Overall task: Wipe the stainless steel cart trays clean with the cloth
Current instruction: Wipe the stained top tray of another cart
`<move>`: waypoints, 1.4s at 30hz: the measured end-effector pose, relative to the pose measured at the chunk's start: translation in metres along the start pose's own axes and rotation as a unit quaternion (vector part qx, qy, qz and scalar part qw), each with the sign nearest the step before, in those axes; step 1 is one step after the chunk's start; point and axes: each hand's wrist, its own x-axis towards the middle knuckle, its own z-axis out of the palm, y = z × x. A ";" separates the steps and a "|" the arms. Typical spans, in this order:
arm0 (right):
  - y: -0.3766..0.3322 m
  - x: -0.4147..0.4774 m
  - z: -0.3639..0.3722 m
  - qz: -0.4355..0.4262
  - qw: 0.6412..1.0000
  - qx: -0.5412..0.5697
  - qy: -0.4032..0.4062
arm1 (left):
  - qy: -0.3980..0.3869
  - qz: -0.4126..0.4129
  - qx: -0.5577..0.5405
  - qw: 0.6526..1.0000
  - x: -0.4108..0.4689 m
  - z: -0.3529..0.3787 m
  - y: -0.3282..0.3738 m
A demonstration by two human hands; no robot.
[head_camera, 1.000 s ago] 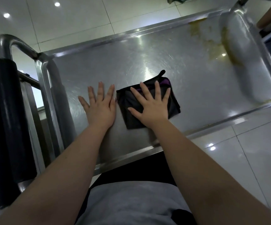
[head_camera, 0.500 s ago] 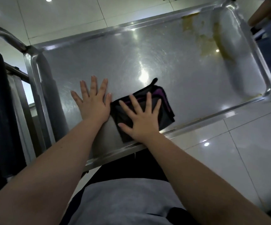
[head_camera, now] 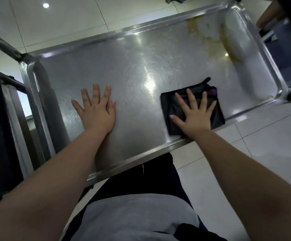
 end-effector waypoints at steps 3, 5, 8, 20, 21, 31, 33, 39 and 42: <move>-0.067 -0.026 0.009 -0.103 0.994 -0.020 0.005 | 0.002 0.003 0.003 1.000 -0.002 -0.001 -0.002; -0.104 -0.040 0.011 -0.152 0.988 -0.025 0.013 | -0.001 0.009 -0.002 1.000 -0.003 -0.003 -0.002; -0.122 -0.043 0.005 -0.148 0.989 -0.008 0.012 | -0.018 0.010 -0.017 1.000 -0.001 -0.010 -0.001; -0.076 -0.015 -0.006 -0.226 0.974 0.002 0.009 | -0.005 0.015 -0.085 0.996 0.043 -0.031 0.082; -0.061 -0.010 -0.007 -0.221 0.975 -0.001 0.010 | -0.007 0.014 -0.086 0.996 0.046 -0.031 0.091; 0.135 0.065 -0.020 -0.128 0.992 -0.019 0.004 | -0.031 0.009 -0.019 0.999 0.028 0.012 0.196; 0.163 0.082 -0.022 -0.108 0.994 -0.018 0.001 | -0.026 -0.003 -0.011 1.000 0.032 0.018 0.200; 0.124 0.081 -0.017 -0.154 0.988 -0.008 0.003 | -0.004 -0.020 -0.004 1.000 0.043 0.023 0.205; 0.070 0.057 -0.009 -0.256 0.966 -0.019 0.010 | 0.000 -0.006 -0.006 1.000 0.044 0.021 0.194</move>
